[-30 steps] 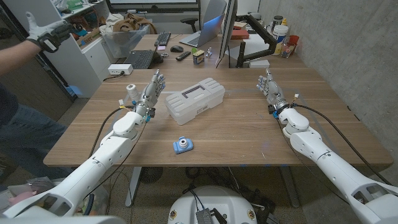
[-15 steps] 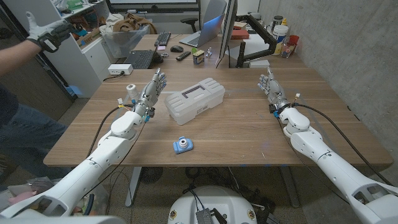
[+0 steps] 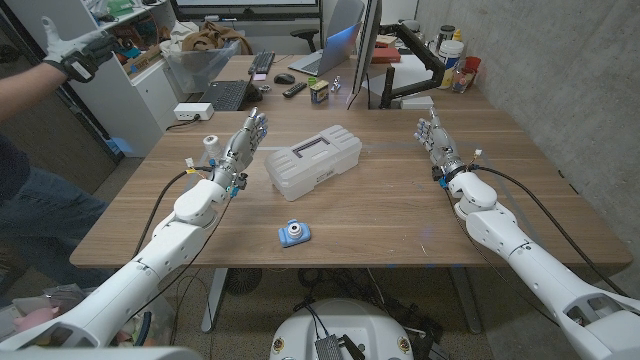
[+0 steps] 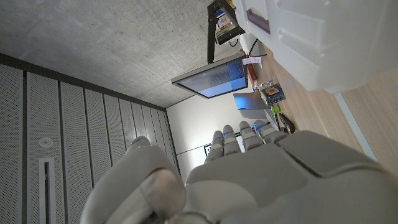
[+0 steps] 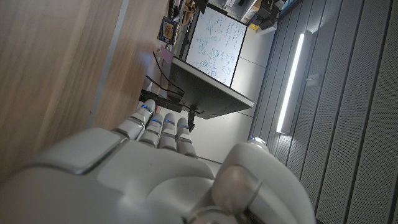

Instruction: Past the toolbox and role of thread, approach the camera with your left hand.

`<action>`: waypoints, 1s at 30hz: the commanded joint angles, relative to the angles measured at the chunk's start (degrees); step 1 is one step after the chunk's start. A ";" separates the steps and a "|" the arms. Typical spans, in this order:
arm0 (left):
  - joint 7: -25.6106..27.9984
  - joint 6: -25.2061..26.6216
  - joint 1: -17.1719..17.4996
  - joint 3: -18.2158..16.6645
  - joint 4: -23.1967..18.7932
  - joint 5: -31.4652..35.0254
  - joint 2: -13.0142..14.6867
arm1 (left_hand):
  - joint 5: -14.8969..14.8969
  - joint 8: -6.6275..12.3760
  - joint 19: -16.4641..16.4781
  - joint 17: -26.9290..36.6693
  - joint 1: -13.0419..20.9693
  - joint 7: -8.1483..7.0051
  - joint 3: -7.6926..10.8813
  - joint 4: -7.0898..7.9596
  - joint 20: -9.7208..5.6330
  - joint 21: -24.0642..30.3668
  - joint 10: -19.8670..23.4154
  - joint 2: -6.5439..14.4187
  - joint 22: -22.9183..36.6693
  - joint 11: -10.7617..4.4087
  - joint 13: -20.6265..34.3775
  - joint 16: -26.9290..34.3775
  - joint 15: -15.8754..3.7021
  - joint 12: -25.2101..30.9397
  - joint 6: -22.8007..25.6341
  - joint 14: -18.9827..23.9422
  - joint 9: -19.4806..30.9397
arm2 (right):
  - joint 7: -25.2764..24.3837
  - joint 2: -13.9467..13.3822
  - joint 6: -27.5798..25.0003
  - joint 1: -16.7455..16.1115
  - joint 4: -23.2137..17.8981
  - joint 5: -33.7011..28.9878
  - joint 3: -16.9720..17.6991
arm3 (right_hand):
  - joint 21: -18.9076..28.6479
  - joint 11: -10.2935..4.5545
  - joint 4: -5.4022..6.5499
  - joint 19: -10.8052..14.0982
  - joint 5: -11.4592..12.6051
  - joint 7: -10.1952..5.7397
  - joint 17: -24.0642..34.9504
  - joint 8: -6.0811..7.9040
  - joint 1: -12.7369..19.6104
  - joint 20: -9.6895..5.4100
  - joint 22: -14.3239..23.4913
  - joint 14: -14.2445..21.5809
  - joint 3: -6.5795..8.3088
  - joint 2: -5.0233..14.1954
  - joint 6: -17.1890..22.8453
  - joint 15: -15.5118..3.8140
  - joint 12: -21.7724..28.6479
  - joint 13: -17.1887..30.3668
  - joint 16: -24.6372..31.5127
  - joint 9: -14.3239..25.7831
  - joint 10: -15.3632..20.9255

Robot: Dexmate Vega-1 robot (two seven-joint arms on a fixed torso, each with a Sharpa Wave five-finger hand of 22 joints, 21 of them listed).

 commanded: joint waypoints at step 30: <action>-2.21 -3.68 2.63 -1.07 -3.63 1.05 1.74 | 0.00 0.48 -0.88 0.17 2.29 0.65 0.23 -0.98 0.36 0.14 0.21 0.26 0.18 0.67 0.15 0.26 0.68 0.27 1.14 0.21 0.36 | -0.72 0.06 1.46 0.28 -0.05 -1.49 -0.07 | -0.27 -0.18 -0.16 0.14 0.26 -0.25 0.22 0.03 0.17 -0.53 0.24 0.48 -0.71 0.41 0.65 -0.02 -0.26 0.25 -0.26 0.08 0.87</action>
